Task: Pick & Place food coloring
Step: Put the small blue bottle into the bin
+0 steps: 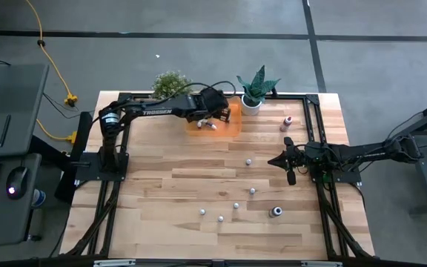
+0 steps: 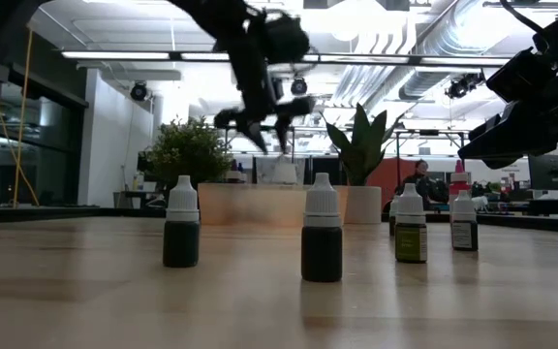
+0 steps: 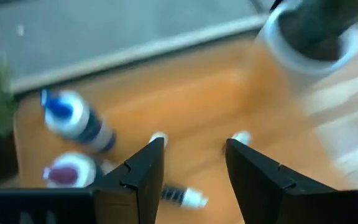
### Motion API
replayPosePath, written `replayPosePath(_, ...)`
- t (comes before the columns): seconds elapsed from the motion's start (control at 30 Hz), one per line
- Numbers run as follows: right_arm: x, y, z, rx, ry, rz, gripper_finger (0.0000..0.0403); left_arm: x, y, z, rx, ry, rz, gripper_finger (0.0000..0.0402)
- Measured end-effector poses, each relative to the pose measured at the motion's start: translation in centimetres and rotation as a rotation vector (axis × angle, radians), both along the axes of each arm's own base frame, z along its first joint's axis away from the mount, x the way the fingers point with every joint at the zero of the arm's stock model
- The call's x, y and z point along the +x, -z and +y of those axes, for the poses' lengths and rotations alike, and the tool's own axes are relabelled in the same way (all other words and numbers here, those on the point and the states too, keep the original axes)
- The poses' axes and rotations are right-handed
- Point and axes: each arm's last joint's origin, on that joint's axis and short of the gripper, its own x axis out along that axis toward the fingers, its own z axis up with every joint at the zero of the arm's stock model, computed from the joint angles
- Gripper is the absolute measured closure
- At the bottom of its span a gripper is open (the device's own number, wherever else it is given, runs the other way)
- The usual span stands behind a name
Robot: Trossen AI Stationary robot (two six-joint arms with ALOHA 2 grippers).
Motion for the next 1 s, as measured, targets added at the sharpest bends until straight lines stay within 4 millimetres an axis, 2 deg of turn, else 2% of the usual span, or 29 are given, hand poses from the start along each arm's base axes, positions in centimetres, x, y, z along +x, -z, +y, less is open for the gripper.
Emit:
replayPosePath(0.17, 0.0, 0.0, 0.0, 0.0, 0.0, 0.003, 0.0402, -0.3, -3.6, -1.8, 0.108, 0.049, -0.039, 0.0234)
replayPosePath(0.5, 0.0, 0.0, 0.0, 0.0, -0.001, 0.002, 0.0402, -2.4, -9.3, -7.5, 0.267, 0.347, 0.003, 0.0234)
replayPosePath(0.63, 0.0, 0.0, 0.0, 0.0, 0.0, 0.002, 0.0402, -4.2, -11.1, -9.9, 0.298, 0.454, 0.046, 0.0234)
replayPosePath(0.8, 0.0, 0.0, 0.0, 0.0, 0.0, 0.001, 0.0402, -7.6, -12.7, -12.3, 0.287, 0.534, 0.137, 0.0234)
replayPosePath(0.9, 0.0, 0.0, 0.0, 0.0, 0.0, 0.001, 0.0402, -9.6, -13.2, -13.5, 0.277, 0.578, 0.191, 0.0234)
replayPosePath(1.0, 0.0, 0.0, 0.0, 0.0, 0.0, 0.002, 0.0402, -11.8, -12.7, -14.5, 0.266, 0.629, 0.217, 0.0234)
